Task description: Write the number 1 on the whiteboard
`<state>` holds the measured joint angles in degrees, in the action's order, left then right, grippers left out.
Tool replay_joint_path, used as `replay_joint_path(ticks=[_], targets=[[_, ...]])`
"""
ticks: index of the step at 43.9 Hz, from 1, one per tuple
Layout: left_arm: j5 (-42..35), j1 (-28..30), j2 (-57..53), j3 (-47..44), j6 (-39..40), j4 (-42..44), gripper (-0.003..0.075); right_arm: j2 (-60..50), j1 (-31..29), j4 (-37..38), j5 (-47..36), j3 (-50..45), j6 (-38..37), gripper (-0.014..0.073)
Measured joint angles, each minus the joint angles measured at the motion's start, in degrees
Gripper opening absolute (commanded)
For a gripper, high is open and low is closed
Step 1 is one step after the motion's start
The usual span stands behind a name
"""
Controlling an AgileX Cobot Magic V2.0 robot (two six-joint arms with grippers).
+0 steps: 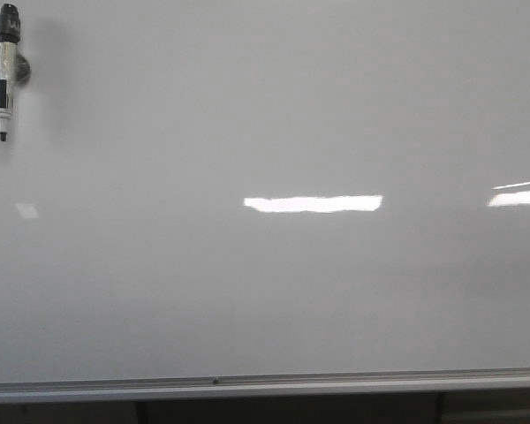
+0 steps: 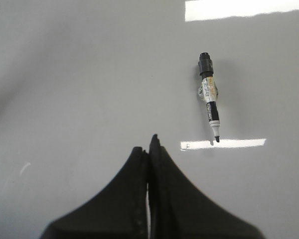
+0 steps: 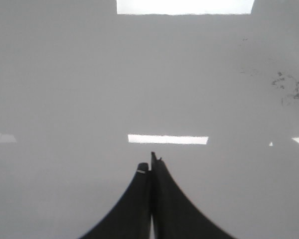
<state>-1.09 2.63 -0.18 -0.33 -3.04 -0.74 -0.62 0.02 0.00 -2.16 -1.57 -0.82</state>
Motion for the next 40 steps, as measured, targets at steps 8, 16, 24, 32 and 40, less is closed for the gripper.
replay_joint_path(ticks=[8, 16, 24, 32, 40], targets=[[0.00, 0.00, 0.00, 0.00, 0.00, 0.00, -0.0019, 0.00, 0.00, 0.00, 0.00, 0.00, 0.00, -0.0069], [0.00, 0.00, 0.00, 0.00, 0.00, 0.00, -0.0019, 0.00, 0.00, 0.00, 0.00, 0.00, 0.00, -0.0069], [0.00, 0.00, 0.00, 0.00, 0.00, 0.00, -0.0019, 0.00, 0.00, 0.00, 0.00, 0.00, 0.00, -0.0069], [0.00, 0.00, 0.00, 0.00, 0.00, 0.00, -0.0019, 0.00, 0.00, 0.00, 0.00, 0.00, 0.00, -0.0069], [-3.30, 0.00, 0.00, 0.14, 0.00, -0.25, -0.0019, 0.00, 0.00, 0.00, -0.51, 0.00, 0.00, -0.0069]])
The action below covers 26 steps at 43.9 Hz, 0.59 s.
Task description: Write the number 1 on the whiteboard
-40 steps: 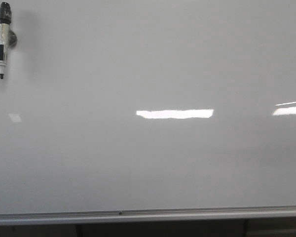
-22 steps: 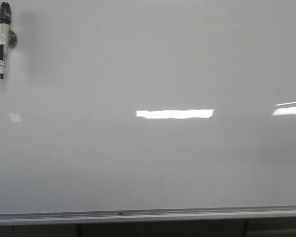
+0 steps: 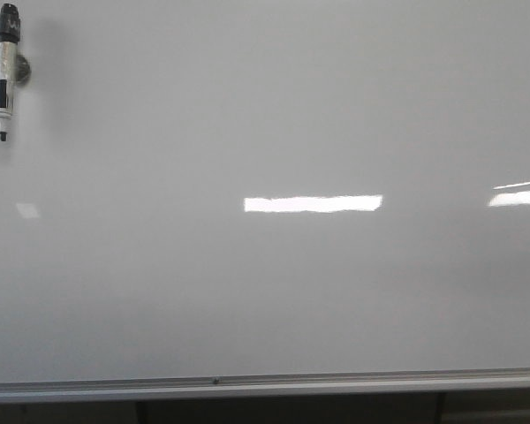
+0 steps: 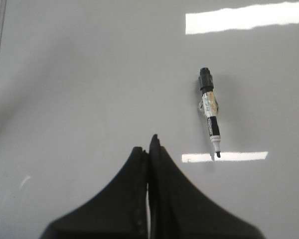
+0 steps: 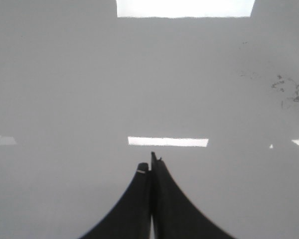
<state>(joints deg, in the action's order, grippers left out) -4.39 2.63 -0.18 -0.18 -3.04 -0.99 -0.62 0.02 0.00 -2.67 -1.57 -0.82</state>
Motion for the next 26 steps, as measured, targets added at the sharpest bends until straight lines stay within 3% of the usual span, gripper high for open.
replay_joint_path(ticks=[10, 26], targets=[[2.95, -0.33, 0.00, 8.56, 0.00, -0.22, -0.0019, 0.00, 0.00, 0.00, 7.59, 8.09, 0.00, -0.0069], [18.23, -0.33, 8.69, 30.72, 0.00, -0.25, -0.0019, 8.89, 0.00, 0.00, 25.19, 30.67, 0.00, -0.0068]])
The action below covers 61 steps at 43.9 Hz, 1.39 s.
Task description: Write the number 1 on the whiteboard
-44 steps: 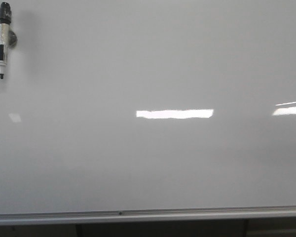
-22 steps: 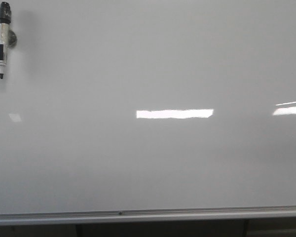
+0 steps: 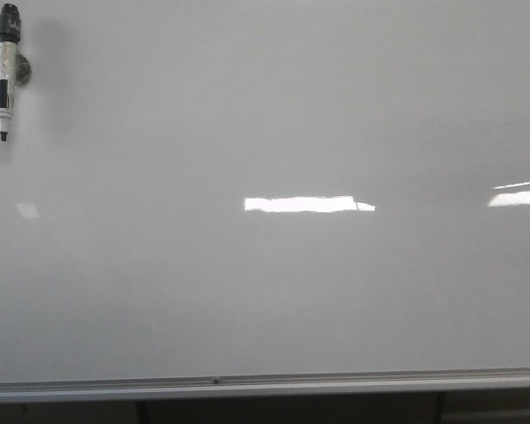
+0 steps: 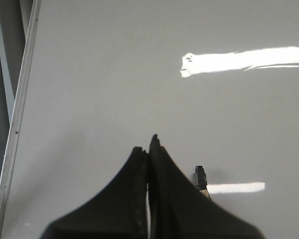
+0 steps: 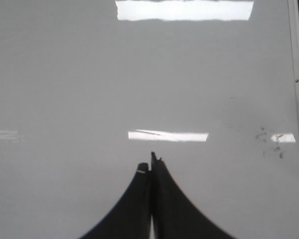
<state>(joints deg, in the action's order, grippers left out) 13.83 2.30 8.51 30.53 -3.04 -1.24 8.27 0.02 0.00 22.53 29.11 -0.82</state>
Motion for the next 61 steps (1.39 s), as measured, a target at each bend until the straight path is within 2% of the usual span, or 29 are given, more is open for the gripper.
replay_joint_path(ticks=[10, 16, 26, 38, 42, 45, 50, 53, 56, 61], targets=[[11.70, 0.00, 10.15, 10.36, -0.12, -0.10, -0.0019, 12.03, 0.00, 0.00, 14.48, 12.11, 0.00, -0.0068], [15.09, 0.00, 14.83, 11.30, -0.21, -0.12, -0.0019, 18.29, 0.00, 0.00, 19.42, 14.57, 0.00, -0.0068], [19.22, 0.00, 20.55, 11.30, -0.21, -0.22, -0.0019, 26.39, 0.00, 0.00, 20.36, 14.42, 0.00, -0.0068], [19.70, 0.00, 25.20, 10.12, -0.21, -0.42, -0.0018, 34.41, 0.00, 0.00, 20.22, 12.84, 0.00, -0.0055], [19.84, 0.00, 26.80, 9.37, -0.21, -0.45, 0.0014, 35.98, 0.00, 0.00, 19.39, 12.70, 0.00, 0.0043], [20.07, 0.00, 28.02, 8.84, -0.21, -0.55, 0.0103, 36.39, 0.00, 0.00, 18.62, 12.70, 0.00, 0.0181], [20.20, 0.00, 30.32, 8.57, -0.21, -0.55, 0.0365, 36.39, 0.00, 0.00, 17.87, 12.70, 0.03, 0.0501], [19.82, 0.00, 31.59, 8.59, -0.21, -0.81, 0.0479, 36.39, 0.00, 0.00, 17.63, 12.70, 0.13, 0.0617], [19.26, 0.00, 33.08, 8.59, -0.21, -1.26, 0.0524, 36.39, 0.00, 0.00, 17.55, 12.70, 0.13, 0.0664], [18.74, -1.68, 35.98, 9.00, -0.64, -1.72, 0.0513, 36.39, 0.00, 0.00, 17.30, 12.70, 0.13, 0.0650]])
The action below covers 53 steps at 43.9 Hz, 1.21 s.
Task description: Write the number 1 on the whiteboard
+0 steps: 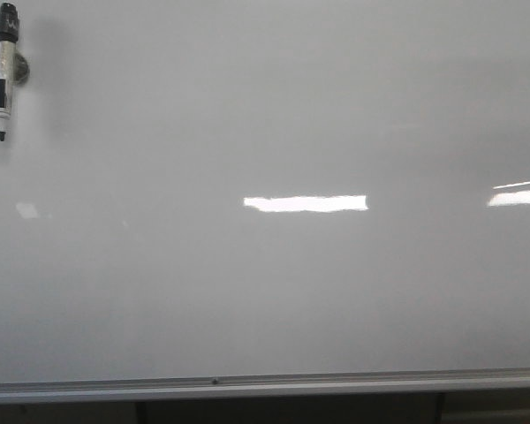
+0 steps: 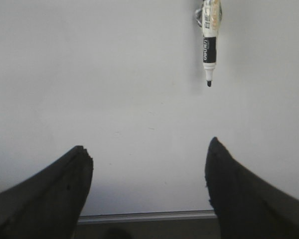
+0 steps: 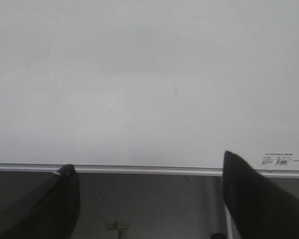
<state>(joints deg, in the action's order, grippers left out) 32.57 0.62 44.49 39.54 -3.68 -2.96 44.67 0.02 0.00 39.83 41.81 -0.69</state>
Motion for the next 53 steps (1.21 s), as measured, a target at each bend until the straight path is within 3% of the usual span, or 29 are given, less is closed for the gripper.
replay_joint_path(ticks=[13, 30, 48, 53], targets=[[-2.18, -8.64, 13.18, 6.24, -0.70, 0.86, 0.0513, 0.00, 0.00, 0.00, -0.66, 0.00, 0.00, 0.0643], [-9.91, -8.87, 30.31, 13.12, 8.58, 0.86, 0.0513, 0.00, 0.00, 0.00, -0.75, 0.00, 0.00, 0.0643], [-17.92, -8.87, 42.01, 17.36, 9.47, 0.86, 0.0511, 0.00, 0.00, 0.00, -0.75, 0.00, 0.00, 0.0643], [-20.47, -8.87, 43.25, 17.49, 9.47, 0.86, 0.0459, 0.00, 0.00, 0.00, -0.75, 0.00, 0.00, 0.0643]])
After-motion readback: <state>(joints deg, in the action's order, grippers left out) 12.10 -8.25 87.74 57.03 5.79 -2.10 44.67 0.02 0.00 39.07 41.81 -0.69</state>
